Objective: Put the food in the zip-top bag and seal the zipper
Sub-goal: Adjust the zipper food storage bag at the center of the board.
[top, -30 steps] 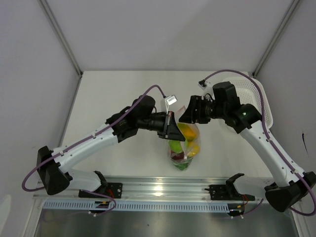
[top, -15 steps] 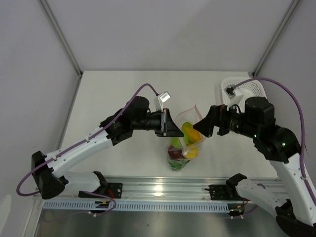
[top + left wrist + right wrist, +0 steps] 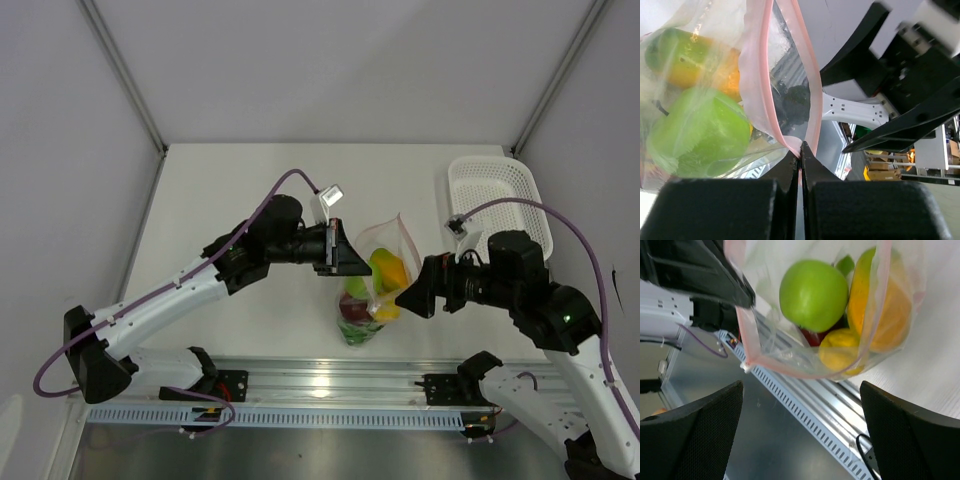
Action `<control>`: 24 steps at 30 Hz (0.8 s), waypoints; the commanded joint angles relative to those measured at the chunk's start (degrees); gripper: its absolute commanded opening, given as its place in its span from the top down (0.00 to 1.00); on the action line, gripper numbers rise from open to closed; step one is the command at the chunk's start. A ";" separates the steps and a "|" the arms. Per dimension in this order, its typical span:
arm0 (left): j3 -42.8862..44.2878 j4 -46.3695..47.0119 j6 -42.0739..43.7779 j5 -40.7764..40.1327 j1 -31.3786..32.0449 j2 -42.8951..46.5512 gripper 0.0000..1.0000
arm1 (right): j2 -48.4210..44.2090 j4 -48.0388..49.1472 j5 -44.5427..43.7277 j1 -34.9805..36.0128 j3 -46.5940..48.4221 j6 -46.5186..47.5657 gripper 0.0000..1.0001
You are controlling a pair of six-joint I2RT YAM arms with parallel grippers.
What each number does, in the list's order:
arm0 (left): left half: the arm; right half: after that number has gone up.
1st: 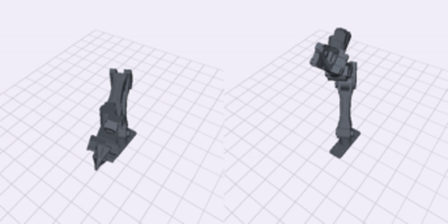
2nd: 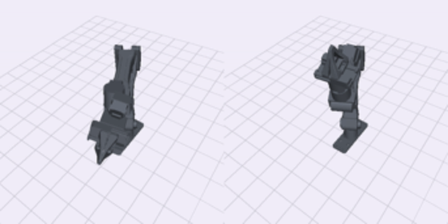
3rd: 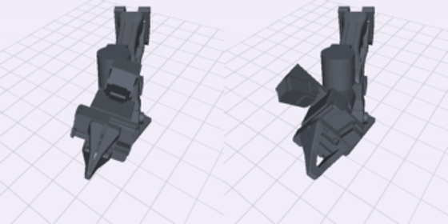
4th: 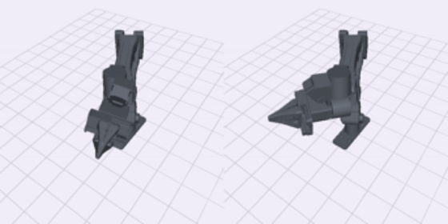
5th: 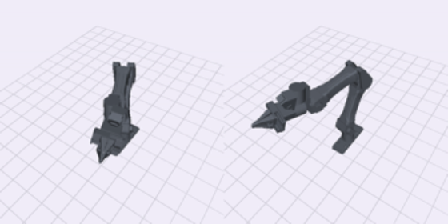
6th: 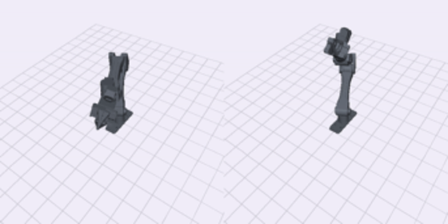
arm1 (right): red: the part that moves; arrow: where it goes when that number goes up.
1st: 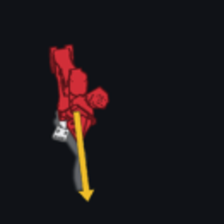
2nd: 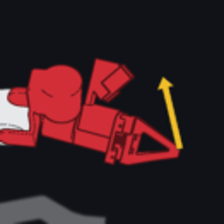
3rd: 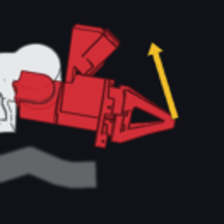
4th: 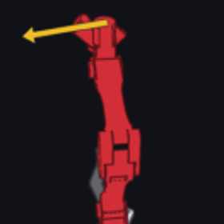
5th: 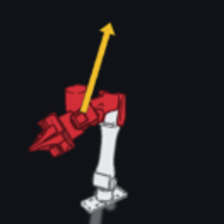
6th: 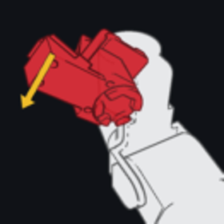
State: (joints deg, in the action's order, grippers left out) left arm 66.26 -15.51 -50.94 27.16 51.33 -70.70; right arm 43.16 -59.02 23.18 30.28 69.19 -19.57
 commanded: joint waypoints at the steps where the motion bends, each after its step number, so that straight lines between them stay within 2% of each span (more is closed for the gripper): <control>1: 0.19 0.66 -2.49 -1.84 0.17 1.18 0.99 | -4.81 2.33 5.99 0.48 -6.06 -1.35 0.00; 3: 1.49 0.39 -4.16 -2.28 0.17 0.30 0.99 | -6.15 4.97 6.62 0.74 -8.36 -0.91 0.01; 5: 1.94 1.35 -5.48 -2.20 0.17 -0.93 0.99 | -4.76 3.40 4.78 1.35 -8.98 0.49 0.00; 11: 2.38 3.03 -10.84 -4.65 0.17 -1.81 1.00 | -4.49 8.21 3.19 4.17 -7.40 0.68 0.01; 14: 2.65 3.29 -13.22 -6.76 0.17 -1.99 0.99 | -0.89 8.14 1.09 6.19 -6.26 0.15 0.01; 21: 4.93 3.03 -16.56 -11.42 0.09 -3.13 0.99 | 2.80 12.70 -9.28 17.59 -3.80 -4.24 0.02; 24: 5.28 2.59 -16.65 -11.86 0.17 -3.48 0.99 | 5.78 12.54 -17.18 22.51 -1.96 -6.52 0.07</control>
State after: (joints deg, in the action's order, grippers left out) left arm 68.55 -14.24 -65.60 17.69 51.33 -73.95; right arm 47.24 -49.78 14.39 49.08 63.05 -23.22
